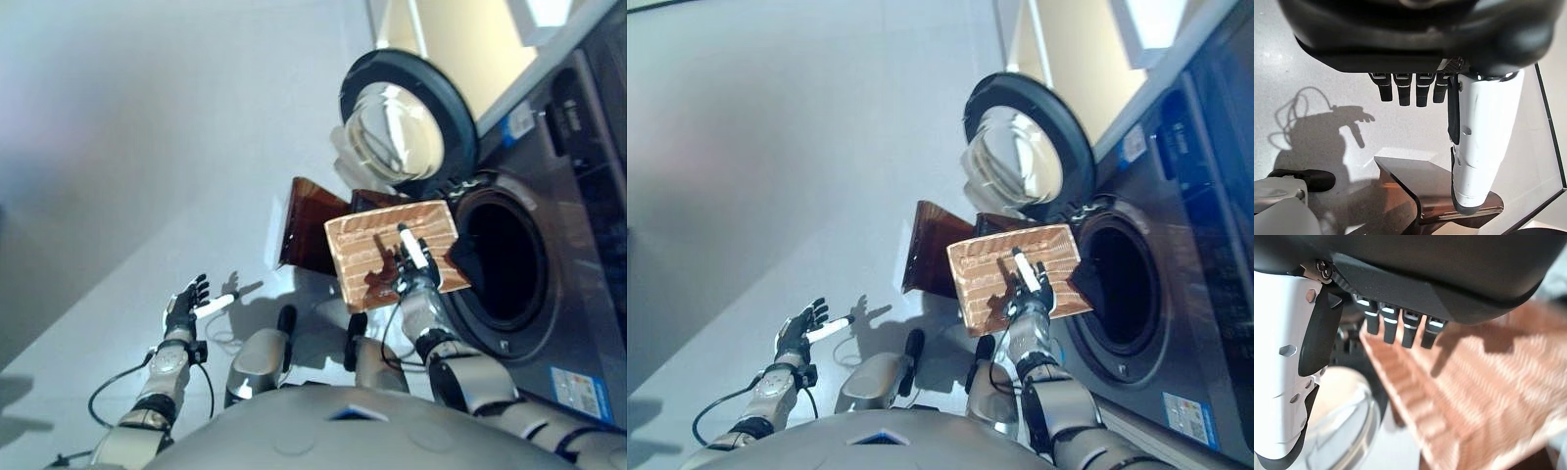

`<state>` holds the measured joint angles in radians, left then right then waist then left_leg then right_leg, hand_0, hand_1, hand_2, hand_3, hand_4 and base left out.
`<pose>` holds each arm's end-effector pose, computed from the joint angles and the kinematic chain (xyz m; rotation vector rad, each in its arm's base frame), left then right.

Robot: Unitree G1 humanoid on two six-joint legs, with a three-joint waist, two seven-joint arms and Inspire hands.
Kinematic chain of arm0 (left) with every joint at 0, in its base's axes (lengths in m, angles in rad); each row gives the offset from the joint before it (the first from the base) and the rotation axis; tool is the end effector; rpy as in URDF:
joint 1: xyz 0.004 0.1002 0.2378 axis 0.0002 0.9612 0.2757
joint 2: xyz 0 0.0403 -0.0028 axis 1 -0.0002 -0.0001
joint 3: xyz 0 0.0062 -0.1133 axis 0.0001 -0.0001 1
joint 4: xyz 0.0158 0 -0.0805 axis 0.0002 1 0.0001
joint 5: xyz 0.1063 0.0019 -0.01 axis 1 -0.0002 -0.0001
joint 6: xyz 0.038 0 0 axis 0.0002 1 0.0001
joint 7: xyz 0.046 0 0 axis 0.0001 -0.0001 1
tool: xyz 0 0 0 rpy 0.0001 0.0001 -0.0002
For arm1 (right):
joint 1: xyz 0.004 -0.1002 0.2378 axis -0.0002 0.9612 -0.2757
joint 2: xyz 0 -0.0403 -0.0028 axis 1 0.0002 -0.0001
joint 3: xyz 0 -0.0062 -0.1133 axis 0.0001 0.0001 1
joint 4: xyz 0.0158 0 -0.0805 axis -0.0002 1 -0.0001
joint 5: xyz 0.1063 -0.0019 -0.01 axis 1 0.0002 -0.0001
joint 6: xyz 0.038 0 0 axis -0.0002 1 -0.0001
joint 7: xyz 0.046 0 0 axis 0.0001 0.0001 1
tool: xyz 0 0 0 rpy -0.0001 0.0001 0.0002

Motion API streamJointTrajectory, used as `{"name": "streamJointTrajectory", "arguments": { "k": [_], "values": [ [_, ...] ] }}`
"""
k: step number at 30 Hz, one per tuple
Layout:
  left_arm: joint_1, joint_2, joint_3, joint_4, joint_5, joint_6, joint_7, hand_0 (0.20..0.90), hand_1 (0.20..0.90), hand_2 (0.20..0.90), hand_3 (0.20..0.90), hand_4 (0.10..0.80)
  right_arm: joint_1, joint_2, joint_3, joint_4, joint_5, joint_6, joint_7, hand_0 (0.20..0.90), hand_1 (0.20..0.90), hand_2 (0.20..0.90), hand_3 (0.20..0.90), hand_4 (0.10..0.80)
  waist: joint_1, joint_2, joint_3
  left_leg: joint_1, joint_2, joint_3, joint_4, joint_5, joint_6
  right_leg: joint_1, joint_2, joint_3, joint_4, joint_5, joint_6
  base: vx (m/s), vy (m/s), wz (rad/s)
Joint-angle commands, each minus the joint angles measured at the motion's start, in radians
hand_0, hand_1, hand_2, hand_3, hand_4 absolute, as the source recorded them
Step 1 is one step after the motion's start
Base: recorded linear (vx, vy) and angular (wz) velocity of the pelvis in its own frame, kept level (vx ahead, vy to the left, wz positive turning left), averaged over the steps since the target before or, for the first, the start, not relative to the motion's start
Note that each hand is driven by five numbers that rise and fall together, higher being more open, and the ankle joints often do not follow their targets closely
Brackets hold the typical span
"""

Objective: Pick up the clothes and place them into the washing machine

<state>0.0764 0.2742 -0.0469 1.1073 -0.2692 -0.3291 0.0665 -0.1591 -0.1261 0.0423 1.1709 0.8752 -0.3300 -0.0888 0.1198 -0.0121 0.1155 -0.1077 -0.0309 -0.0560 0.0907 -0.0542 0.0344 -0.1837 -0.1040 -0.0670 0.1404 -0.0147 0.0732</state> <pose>0.0790 0.2468 -0.1160 0.0993 0.8232 0.3230 0.1519 -0.1971 -0.1089 0.5215 0.6467 -0.6168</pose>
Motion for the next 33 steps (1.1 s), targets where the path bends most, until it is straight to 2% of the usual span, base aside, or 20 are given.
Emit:
{"name": "streamJointTrajectory", "arguments": {
  "k": [1,7,8,11,15,21,33],
  "values": [
    [0.002,0.013,0.033,0.028,0.023,-0.048,0.021,0.9,0.9,0.9,0.9,0.8,0.063,-0.047,0.006,-0.049,-0.179,-0.016,-0.025,0.9,0.9,0.9,0.9,0.8,-0.019,0.0,-0.069,-0.022,-0.025,0.024,-0.022,0.028,-0.051,0.049,-0.003,0.037,-0.029,0.006,0.03,0.078,-0.01,-0.16],
    [0.028,-0.004,0.045,0.056,0.07,-0.045,0.014,0.9,0.9,0.9,0.9,0.8,0.229,-0.064,0.02,-0.034,-0.409,0.015,-0.058,0.9,0.9,0.9,0.9,0.8,-0.061,-0.018,-0.119,0.08,0.001,0.049,-0.062,0.024,-0.056,0.131,0.008,0.056,-0.052,0.0,0.038,0.044,-0.018,-0.26],
    [0.028,-0.004,0.045,0.056,0.07,-0.045,0.014,0.9,0.9,0.9,0.9,0.8,0.229,-0.064,0.02,-0.034,-0.409,0.015,-0.058,0.9,0.9,0.9,0.9,0.8,-0.061,-0.018,-0.119,0.08,0.001,0.049,-0.062,0.024,-0.056,0.131,0.008,0.056,-0.052,0.0,0.038,-0.011,-0.019,-0.15],
    [0.025,-0.016,0.026,0.092,0.113,-0.033,0.015,0.9,0.9,0.9,0.9,0.8,0.276,-0.086,0.069,0.028,-0.598,0.05,-0.079,0.9,0.9,0.9,0.9,0.8,-0.072,-0.025,-0.139,0.118,0.008,0.058,-0.075,0.031,-0.059,0.164,0.008,0.066,-0.065,0.01,0.043,-0.059,-0.023,-0.11],
    [0.009,-0.026,-0.001,0.119,0.157,-0.028,-0.003,0.9,0.9,0.9,0.9,0.8,0.276,-0.096,0.107,0.128,-0.73,0.098,-0.077,0.9,0.9,0.9,0.9,0.8,-0.07,-0.026,-0.16,0.145,0.014,0.062,-0.103,0.044,-0.064,0.187,0.001,0.077,-0.091,0.022,0.049,-0.062,-0.01,-0.1],
    [0.007,-0.045,-0.045,0.152,0.205,-0.008,-0.037,0.9,0.9,0.9,0.9,0.8,0.306,-0.086,0.073,0.23,-0.781,0.133,-0.099,0.9,0.9,0.9,0.9,0.8,-0.085,-0.027,-0.176,0.194,0.033,0.079,-0.161,0.069,-0.074,0.221,0.001,0.085,-0.118,0.031,0.05,-0.02,0.0,-0.04],
    [-0.011,-0.042,-0.067,0.185,0.24,0.027,-0.088,0.9,0.9,0.9,0.9,0.8,0.304,-0.099,0.056,0.316,-0.82,0.181,-0.061,0.9,0.9,0.9,0.9,0.8,-0.097,-0.038,-0.207,0.253,0.05,0.079,-0.16,0.049,-0.074,0.273,0.014,0.087,-0.108,0.009,0.046,0.031,-0.013,-0.02]
  ]
}}
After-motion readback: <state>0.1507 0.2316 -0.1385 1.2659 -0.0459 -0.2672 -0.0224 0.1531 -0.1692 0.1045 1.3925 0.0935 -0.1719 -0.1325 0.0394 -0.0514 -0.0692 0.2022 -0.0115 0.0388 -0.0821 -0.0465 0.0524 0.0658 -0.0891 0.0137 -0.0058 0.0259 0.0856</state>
